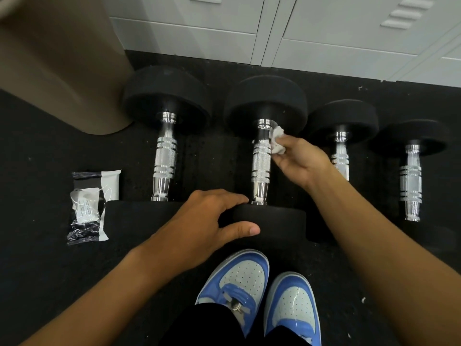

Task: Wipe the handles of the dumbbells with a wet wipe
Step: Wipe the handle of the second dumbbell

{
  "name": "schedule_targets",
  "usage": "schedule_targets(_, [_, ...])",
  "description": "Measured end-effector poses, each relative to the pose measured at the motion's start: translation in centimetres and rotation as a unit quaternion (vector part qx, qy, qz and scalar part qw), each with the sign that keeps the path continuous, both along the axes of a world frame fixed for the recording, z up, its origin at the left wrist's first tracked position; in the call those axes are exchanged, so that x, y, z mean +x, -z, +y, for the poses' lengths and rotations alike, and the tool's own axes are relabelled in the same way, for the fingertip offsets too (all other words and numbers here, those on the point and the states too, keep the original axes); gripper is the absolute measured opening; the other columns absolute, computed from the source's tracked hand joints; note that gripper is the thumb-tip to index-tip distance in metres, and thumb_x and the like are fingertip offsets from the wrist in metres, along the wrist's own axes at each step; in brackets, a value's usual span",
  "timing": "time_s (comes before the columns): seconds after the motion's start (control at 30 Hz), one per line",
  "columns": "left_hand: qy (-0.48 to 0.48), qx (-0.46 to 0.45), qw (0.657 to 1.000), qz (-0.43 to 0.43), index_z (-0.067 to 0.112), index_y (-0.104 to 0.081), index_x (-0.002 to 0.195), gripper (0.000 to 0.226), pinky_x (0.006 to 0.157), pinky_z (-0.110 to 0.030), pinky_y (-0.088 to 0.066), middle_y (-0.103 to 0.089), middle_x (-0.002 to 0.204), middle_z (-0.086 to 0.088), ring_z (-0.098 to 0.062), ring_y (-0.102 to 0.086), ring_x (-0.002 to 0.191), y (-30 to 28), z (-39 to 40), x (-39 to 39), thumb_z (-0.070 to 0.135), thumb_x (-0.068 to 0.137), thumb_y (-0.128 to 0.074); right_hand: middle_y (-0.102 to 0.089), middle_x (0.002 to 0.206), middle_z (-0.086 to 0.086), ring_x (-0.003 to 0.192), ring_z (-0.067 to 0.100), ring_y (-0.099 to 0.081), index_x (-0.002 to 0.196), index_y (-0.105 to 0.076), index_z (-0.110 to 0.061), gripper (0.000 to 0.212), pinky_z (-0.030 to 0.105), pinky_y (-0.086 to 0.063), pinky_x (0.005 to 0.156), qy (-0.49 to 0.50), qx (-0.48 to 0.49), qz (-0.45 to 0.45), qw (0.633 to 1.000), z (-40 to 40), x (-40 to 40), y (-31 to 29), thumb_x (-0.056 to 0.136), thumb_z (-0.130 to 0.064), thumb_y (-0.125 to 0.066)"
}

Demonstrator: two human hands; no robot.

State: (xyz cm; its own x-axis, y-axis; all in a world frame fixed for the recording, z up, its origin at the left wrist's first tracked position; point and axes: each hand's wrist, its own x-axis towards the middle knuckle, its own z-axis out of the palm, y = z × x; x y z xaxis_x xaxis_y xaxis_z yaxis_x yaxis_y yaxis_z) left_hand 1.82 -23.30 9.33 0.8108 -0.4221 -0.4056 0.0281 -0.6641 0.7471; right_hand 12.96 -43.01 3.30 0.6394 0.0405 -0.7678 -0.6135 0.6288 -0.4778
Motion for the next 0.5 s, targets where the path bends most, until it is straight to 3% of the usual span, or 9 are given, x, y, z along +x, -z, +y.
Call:
schedule_targets(0.07, [0.0, -0.004, 1.0, -0.001, 0.032, -0.056, 0.128, 0.072, 0.096, -0.026, -0.045, -0.06, 0.117, 0.016, -0.003, -0.051, 0.113, 0.1, 0.0, 0.0, 0.073, 0.069, -0.047, -0.066, 0.102, 0.015, 0.09, 0.021, -0.067, 0.104, -0.06, 0.004, 0.021, 0.032, -0.054, 0.087, 0.028, -0.002, -0.021, 0.999, -0.3, 0.0, -0.1, 0.089, 0.009, -0.046])
schedule_targets(0.17, [-0.003, -0.001, 1.0, 0.001, 0.031, -0.057, 0.128, 0.072, 0.094, -0.02, -0.044, -0.061, 0.117, 0.017, 0.001, -0.052, 0.111, 0.1, 0.0, 0.1, 0.072, 0.069, -0.048, -0.064, 0.104, 0.019, 0.087, 0.025, -0.066, 0.107, -0.059, 0.01, 0.031, 0.031, -0.056, 0.081, 0.0, -0.039, -0.026, 0.999, 0.1, 0.5, -0.1, 0.082, 0.017, -0.042])
schedule_targets(0.23, [-0.001, 0.005, 1.0, -0.002, 0.031, -0.057, 0.128, 0.073, 0.096, -0.023, -0.044, -0.06, 0.118, 0.017, 0.0, -0.051, 0.113, 0.1, 0.0, 0.1, 0.072, 0.069, -0.047, -0.062, 0.112, 0.026, 0.086, 0.028, -0.069, 0.111, -0.056, 0.013, 0.033, 0.028, -0.059, 0.062, -0.037, -0.037, -0.017, 0.999, 0.9, 0.4, -0.1, 0.083, 0.016, -0.039])
schedule_targets(0.3, [-0.001, 0.009, 1.0, -0.002, 0.032, -0.057, 0.128, 0.073, 0.097, -0.026, -0.044, -0.06, 0.118, 0.018, -0.001, -0.051, 0.114, 0.1, 0.0, 0.0, 0.073, 0.069, -0.047, -0.065, 0.101, 0.027, 0.077, 0.022, -0.072, 0.101, -0.058, 0.008, 0.026, 0.021, -0.051, 0.045, -0.08, -0.041, -0.001, 0.996, 1.1, -0.1, 0.0, 0.087, 0.012, -0.037])
schedule_targets(0.37, [-0.004, 0.01, 1.0, 0.005, 0.033, -0.056, 0.129, 0.074, 0.098, -0.028, -0.045, -0.059, 0.119, 0.018, -0.002, -0.05, 0.115, 0.1, 0.1, 0.0, 0.074, 0.068, -0.046, -0.067, 0.078, 0.015, 0.063, 0.014, -0.068, 0.091, -0.059, 0.004, 0.024, 0.022, -0.056, 0.054, -0.13, -0.028, 0.006, 0.991, 0.3, -0.7, -0.2, 0.089, 0.01, -0.036])
schedule_targets(0.43, [-0.006, 0.008, 1.0, 0.011, 0.034, -0.055, 0.129, 0.074, 0.099, -0.031, -0.045, -0.058, 0.12, 0.019, -0.003, -0.049, 0.116, 0.2, 0.1, 0.0, 0.075, 0.068, -0.046, -0.067, 0.086, 0.013, 0.074, 0.017, -0.068, 0.089, -0.06, 0.003, 0.024, 0.026, -0.058, 0.075, -0.148, -0.034, -0.004, 0.988, -0.5, -0.6, -0.3, 0.089, 0.011, -0.037])
schedule_targets(0.5, [-0.006, 0.009, 1.0, 0.013, 0.033, -0.055, 0.129, 0.074, 0.099, -0.033, -0.045, -0.058, 0.12, 0.018, -0.005, -0.049, 0.117, 0.2, 0.0, -0.1, 0.074, 0.069, -0.046, -0.064, 0.089, 0.011, 0.078, 0.017, -0.067, 0.086, -0.061, 0.001, 0.025, 0.027, -0.055, 0.079, -0.111, -0.067, -0.013, 0.991, -1.0, 0.4, -0.1, 0.088, 0.012, -0.039])
